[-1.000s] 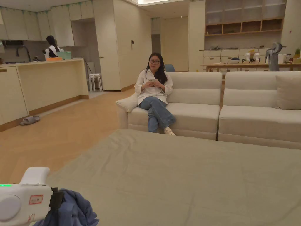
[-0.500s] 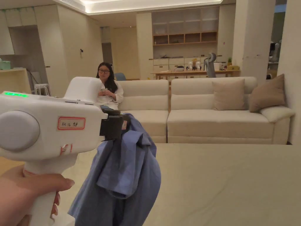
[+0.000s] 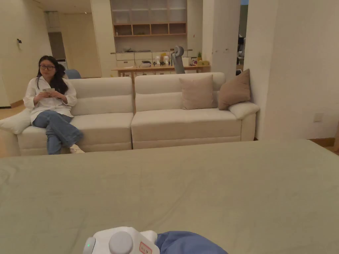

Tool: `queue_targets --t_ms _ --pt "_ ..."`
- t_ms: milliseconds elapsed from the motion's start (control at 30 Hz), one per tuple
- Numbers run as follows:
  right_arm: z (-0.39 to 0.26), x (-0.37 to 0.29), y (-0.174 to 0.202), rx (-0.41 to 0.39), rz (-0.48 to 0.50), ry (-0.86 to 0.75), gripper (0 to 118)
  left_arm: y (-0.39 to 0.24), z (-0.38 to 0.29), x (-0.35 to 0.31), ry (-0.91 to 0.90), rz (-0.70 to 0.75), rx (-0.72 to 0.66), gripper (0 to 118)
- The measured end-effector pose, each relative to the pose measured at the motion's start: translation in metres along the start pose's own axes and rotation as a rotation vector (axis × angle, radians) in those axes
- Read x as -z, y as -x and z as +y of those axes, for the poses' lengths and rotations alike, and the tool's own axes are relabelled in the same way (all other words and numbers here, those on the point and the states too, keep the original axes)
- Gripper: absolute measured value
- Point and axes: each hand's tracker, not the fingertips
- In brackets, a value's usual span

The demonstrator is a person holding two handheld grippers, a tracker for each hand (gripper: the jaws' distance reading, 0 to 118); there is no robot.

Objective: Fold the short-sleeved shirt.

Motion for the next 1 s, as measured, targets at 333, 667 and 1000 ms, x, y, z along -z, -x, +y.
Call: queue_targets --t_ms 333,667,1000 --pt "-0.015 0.017 0.016 -0.022 0.042 0.056 0 0.027 -0.007 -0.043 -0.120 -0.023 -0.139 93" --pt "0.022 -0.015 0.044 -0.067 0.079 -0.174 0 -0.006 -0.158 -0.241 -1.008 0.124 0.292 47" --pt "0.002 -0.060 0.075 -0.053 -0.047 -0.470 0 0.006 -0.282 -0.224 -1.254 0.370 0.156 0"
